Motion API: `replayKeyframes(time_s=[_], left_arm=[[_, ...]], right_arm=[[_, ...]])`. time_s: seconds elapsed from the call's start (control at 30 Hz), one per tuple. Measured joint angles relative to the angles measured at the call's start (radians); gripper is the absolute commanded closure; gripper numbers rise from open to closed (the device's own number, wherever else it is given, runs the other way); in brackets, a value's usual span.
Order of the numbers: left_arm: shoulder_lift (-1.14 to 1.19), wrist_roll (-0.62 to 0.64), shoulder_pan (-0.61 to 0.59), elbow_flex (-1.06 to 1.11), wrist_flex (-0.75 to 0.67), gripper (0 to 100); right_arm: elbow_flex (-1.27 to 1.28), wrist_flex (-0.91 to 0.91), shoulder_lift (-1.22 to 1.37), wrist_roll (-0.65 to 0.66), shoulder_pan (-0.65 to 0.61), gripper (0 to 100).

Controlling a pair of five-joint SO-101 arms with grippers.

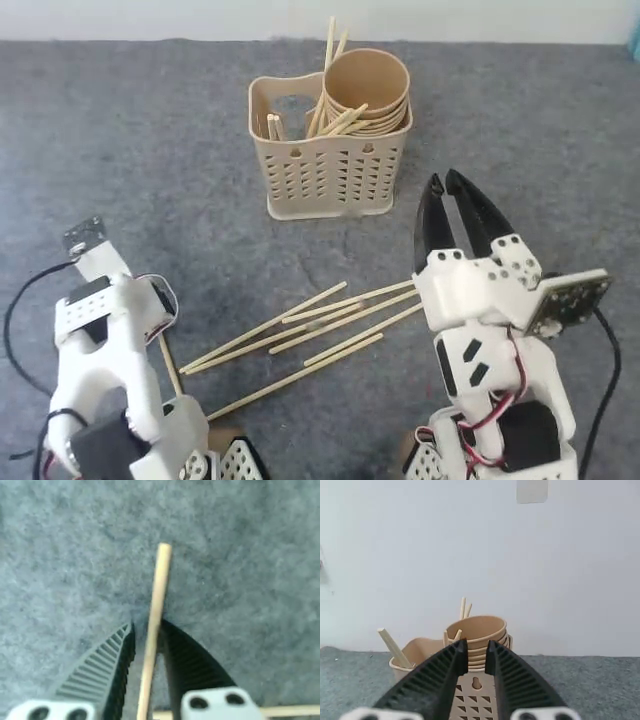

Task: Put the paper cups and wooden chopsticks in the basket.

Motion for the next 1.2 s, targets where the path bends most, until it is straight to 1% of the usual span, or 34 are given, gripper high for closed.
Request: replayKeyframes(time_s=[0.1, 0.2, 0.3, 0.43, 0.57, 0.7, 0.8, 0.97, 1.03, 1.1, 1.2], left_arm=[[0.008, -0.064, 0.035, -0.012, 0.037, 99], [0.008, -0.092, 0.055, -0.071, 0.121, 99], [0.011, -0.100, 0.063, -0.176, 0.252, 99], [0.011, -0.100, 0.063, -0.345, 0.370, 99], [-0.078, -0.100, 0.063, -0.470, 0.393, 99], [-0.290, -0.100, 0.083, -0.555, 0.391, 99], [-0.488, -0.098, 0.126, -0.580, 0.330, 99], [-0.767, -0.094, 0.229, -0.578, 0.135, 99], [-0.833, -0.061, 0.273, -0.559, 0.034, 99], [-0.844, -0.017, 0.311, -0.534, -0.089, 99], [-0.829, 0.054, 0.387, -0.471, -0.322, 99]], right_arm=[[0.026, 0.049, -0.061, 0.000, 0.006, 92.9], [0.052, 0.146, -0.124, 0.000, 0.000, 92.9], [0.092, 0.269, -0.175, 0.000, 0.003, 92.9], [0.164, 0.390, -0.193, 0.000, 0.002, 92.9], [0.305, 0.413, -0.193, -0.003, 0.002, 92.9], [0.476, 0.373, -0.178, -0.003, 0.006, 92.9], [0.497, 0.362, -0.186, -0.003, 0.025, 92.9], [0.500, 0.382, -0.186, -0.003, 0.020, 92.9], [0.500, 0.387, -0.186, -0.003, 0.031, 92.9], [0.500, 0.387, -0.186, -0.003, 0.034, 92.9], [0.500, 0.387, -0.186, -0.003, 0.029, 92.9]])
